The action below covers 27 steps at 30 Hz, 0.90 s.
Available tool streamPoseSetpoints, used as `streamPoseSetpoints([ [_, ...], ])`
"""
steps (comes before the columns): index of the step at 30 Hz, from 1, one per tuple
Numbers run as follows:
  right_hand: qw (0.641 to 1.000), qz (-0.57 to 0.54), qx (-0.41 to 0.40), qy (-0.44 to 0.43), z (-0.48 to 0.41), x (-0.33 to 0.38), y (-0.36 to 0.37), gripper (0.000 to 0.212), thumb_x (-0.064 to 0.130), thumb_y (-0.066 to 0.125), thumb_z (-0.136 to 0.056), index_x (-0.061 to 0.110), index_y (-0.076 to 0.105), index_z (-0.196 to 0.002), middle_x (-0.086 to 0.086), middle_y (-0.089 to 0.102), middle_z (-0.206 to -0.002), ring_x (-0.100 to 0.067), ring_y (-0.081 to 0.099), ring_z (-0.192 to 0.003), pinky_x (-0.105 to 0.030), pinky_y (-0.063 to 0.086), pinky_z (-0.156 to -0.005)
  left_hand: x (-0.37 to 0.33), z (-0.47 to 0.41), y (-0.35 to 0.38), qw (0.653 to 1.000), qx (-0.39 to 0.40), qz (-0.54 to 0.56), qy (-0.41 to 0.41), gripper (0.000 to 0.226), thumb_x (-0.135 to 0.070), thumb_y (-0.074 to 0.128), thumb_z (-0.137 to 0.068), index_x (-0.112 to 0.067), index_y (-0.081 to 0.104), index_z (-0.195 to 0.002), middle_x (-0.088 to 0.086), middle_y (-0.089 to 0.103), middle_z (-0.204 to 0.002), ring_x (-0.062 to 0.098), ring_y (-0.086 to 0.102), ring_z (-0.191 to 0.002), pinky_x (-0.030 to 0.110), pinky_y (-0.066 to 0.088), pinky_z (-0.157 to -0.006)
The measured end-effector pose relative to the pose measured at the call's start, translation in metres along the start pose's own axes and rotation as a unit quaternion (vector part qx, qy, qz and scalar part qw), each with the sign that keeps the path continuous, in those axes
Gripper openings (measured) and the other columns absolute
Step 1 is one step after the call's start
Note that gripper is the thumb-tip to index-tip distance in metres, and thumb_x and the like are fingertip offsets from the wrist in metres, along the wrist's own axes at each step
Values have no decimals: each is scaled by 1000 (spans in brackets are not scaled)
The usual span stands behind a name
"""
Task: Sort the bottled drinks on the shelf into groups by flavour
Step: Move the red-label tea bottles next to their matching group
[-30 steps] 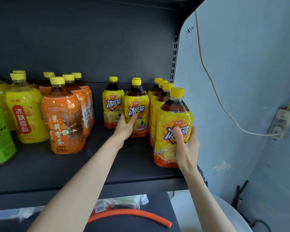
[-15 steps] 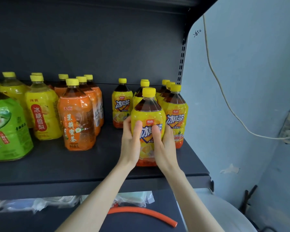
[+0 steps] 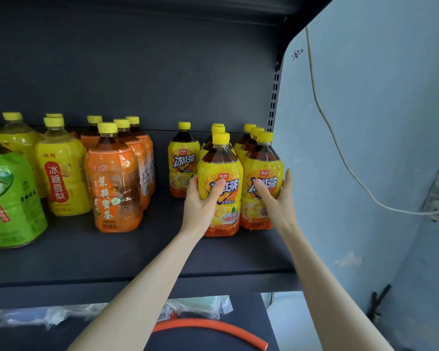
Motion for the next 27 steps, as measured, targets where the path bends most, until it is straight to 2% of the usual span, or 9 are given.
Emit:
streamPoseSetpoints([
  [2, 1000, -4, 20, -9, -4, -5, 2, 50, 28, 64, -90, 24, 37, -132, 4, 62, -117, -15, 64, -108, -41, 54, -91, 5, -6, 0, 1000, -11, -9, -2, 74, -78, 60, -64, -37, 49, -125, -6, 58, -126, 11, 56, -116, 44, 48, -98],
  [4, 1000, -10, 17, -11, -6, -8, 3, 39, 27, 62, -91, 24, 41, -124, 8, 63, -109, -12, 65, -102, -40, 56, -88, 7, -11, 1, 1000, -19, -16, 4, 82, -79, 58, -63, -34, 46, -130, -6, 56, -129, 11, 54, -118, 44, 46, -99],
  [9, 1000, -5, 12, -10, -5, -10, 3, 40, 30, 61, -91, 22, 42, -126, 13, 62, -107, -3, 64, -96, -30, 56, -80, 9, -18, 3, 1000, -19, -14, 9, 80, -67, 57, -71, -28, 40, -138, -7, 58, -127, 9, 56, -115, 38, 49, -97],
  [13, 1000, 3, 13, -14, -7, -11, 3, 48, 31, 60, -92, 16, 40, -133, 7, 62, -111, -12, 64, -103, -35, 55, -85, 12, -22, 4, 999, -29, -16, 16, 75, -65, 59, -76, -24, 41, -137, -6, 59, -124, 9, 58, -112, 34, 50, -94],
  [15, 1000, 9, 10, -19, -7, -10, 3, 50, 31, 60, -92, 13, 39, -134, 10, 61, -109, -11, 63, -102, -36, 55, -86, 10, -22, 4, 999, -30, -18, 24, 70, -59, 59, -78, -21, 44, -135, -5, 59, -124, 10, 57, -112, 32, 50, -94],
  [21, 1000, 17, 13, -10, -4, -9, 4, 51, 30, 59, -92, 13, 37, -135, 15, 59, -107, -8, 62, -99, -32, 55, -84, 9, -22, 3, 999, -25, -28, 20, 65, -47, 58, -80, -18, 43, -136, -4, 59, -121, 8, 56, -108, 12, 47, -79],
  [24, 999, 41, 26, 0, -2, -3, 3, 53, 34, 59, -92, 16, 35, -136, 10, 59, -110, -9, 61, -98, -20, 51, -76, 7, -22, 1, 999, -9, -48, -1, 64, -49, 58, -81, -21, 42, -136, -6, 58, -118, 9, 56, -107, 22, 48, -84],
  [25, 998, 57, 30, 6, -1, -2, 2, 56, 37, 59, -92, 17, 35, -138, 8, 59, -112, -10, 60, -99, -20, 50, -76, 6, -22, -1, 998, 1, -57, -12, 65, -52, 58, -79, -23, 42, -135, -7, 58, -117, 10, 55, -107, 26, 48, -87],
  [27, 995, 92, 33, 20, 4, 1, -2, 66, 46, 60, -89, 20, 32, -142, 5, 59, -122, -15, 60, -109, -31, 52, -88, 2, -18, -3, 996, 23, -80, -32, 62, -54, 57, -79, -27, 42, -133, -8, 57, -116, 12, 55, -108, 30, 46, -89],
])
Point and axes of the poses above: each hand's wrist, its own z-axis away from the middle knuckle, its own y-axis out of the palm, x = y × z, the point moved 6 cm from there along -z, towards the middle knuckle
